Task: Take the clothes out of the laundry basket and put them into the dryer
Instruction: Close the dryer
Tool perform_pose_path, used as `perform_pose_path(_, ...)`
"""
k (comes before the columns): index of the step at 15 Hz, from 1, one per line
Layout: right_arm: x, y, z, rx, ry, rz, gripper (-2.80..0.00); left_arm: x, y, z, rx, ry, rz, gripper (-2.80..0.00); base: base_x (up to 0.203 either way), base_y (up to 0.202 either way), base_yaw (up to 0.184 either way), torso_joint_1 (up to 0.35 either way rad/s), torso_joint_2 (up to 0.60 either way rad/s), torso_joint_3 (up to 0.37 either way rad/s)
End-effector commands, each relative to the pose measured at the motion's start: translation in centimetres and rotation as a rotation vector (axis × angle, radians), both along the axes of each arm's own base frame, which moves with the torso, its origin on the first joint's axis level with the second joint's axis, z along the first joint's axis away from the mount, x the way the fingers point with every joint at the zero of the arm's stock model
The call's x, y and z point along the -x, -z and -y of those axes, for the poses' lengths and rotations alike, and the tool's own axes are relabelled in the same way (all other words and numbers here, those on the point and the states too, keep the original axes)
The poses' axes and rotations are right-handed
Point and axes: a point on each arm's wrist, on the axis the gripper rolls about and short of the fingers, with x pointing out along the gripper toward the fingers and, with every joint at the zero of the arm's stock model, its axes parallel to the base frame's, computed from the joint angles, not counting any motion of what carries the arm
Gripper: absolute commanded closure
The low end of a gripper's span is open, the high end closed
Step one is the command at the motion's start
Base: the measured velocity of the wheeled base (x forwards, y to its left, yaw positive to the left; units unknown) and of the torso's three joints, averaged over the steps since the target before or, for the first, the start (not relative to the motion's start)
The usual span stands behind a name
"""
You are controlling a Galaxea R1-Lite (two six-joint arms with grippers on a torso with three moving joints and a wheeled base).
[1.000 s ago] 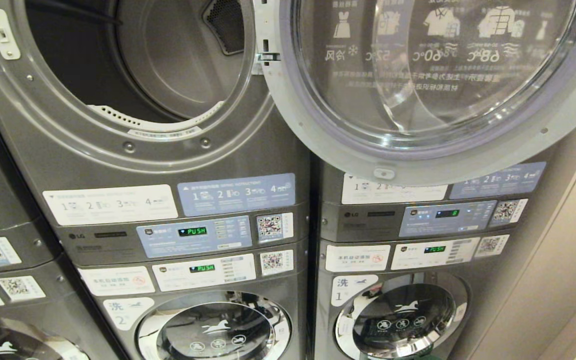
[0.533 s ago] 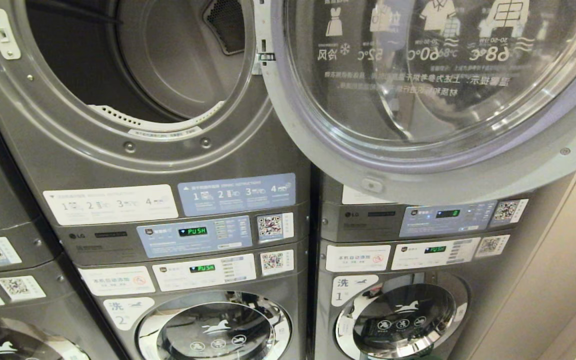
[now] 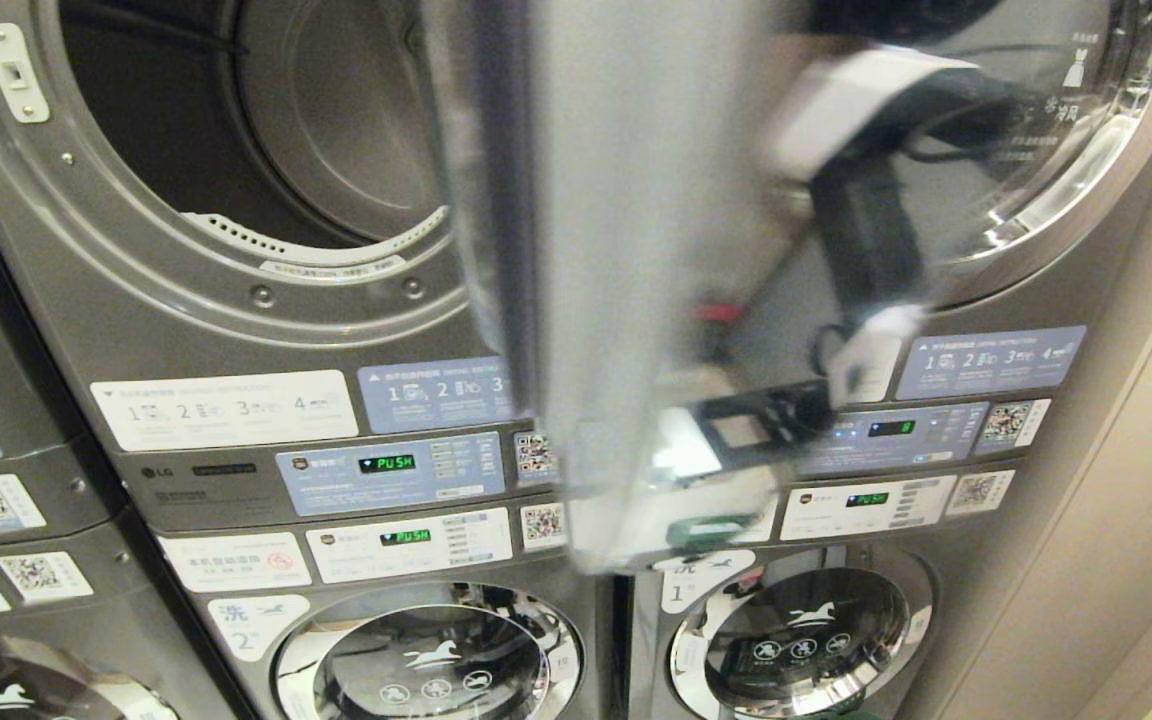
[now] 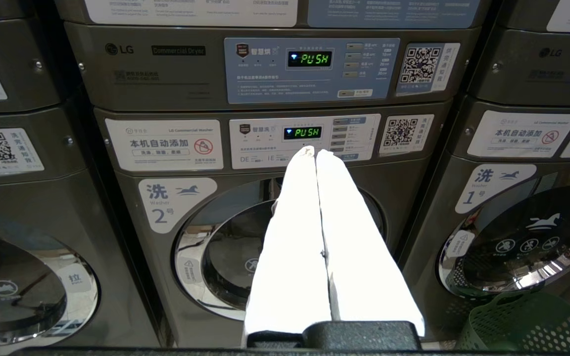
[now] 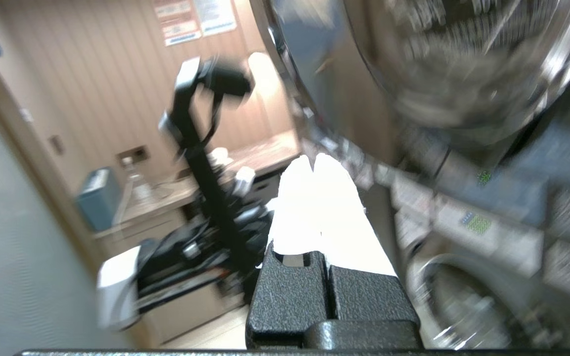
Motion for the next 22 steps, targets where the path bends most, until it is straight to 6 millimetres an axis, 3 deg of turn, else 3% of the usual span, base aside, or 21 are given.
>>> perform_pose_path(1, 3.3, 1.6, 0.1, 0.003, -0.022, 0.015, 0.0, 0.0, 0.0, 0.0, 0.0, -0.001, 0.001, 0.0, 0.0, 0.0, 0.0, 0.0, 0.0, 0.0)
perform_pose_path(3, 1.6, 2.8, 0.0, 0.037, 0.03, 0.002, 0.0, 0.0, 0.0, 0.0, 0.002, -0.001, 0.001, 0.0, 0.0, 0.0, 0.0, 0.0, 0.0, 0.0)
perform_pose_path(6, 1.0, 3.3, -0.2, 0.056, 0.157, 0.007, 0.0, 0.0, 0.0, 0.0, 0.002, -0.001, 0.001, 0.0, 0.0, 0.0, 0.0, 0.0, 0.0, 0.0)
perform_pose_path(10, -0.8, 5.6, -0.2, 0.155, 0.665, 0.032, 0.0, 0.0, 0.0, 0.0, 0.003, -0.001, -0.001, 0.0, 0.0, 0.0, 0.0, 0.0, 0.0, 0.0)
perform_pose_path(12, 0.0, 7.7, -1.0, 0.185, 0.87, 0.038, 0.0, 0.0, 0.0, 0.0, 0.004, -0.001, 0.001, 0.0, 0.0, 0.0, 0.0, 0.0, 0.0, 0.0)
perform_pose_path(14, 1.3, 8.8, -2.3, 0.14, 0.91, -0.008, 0.0, 0.0, 0.0, 0.0, 0.004, -0.001, -0.001, 0.0, 0.0, 0.0, 0.0, 0.0, 0.0, 0.0)
perform_pose_path(17, 1.3, 9.6, -2.3, 0.114, 0.935, -0.047, 0.0, 0.0, 0.0, 0.0, 0.004, -0.001, 0.001, 0.0, 0.0, 0.0, 0.0, 0.0, 0.0, 0.0)
perform_pose_path(19, 1.1, 11.2, -2.1, 0.107, 0.998, -0.064, 0.0, 0.0, 0.0, 0.0, 0.004, -0.001, -0.001, 0.0, 0.0, 0.0, 0.0, 0.0, 0.0, 0.0)
perform_pose_path(22, 1.0, 13.5, -1.3, 0.092, 1.26, -0.153, 0.0, 0.0, 0.0, 0.0, 0.004, -0.001, -0.001, 0.0, 0.0, 0.0, 0.0, 0.0, 0.0, 0.0)
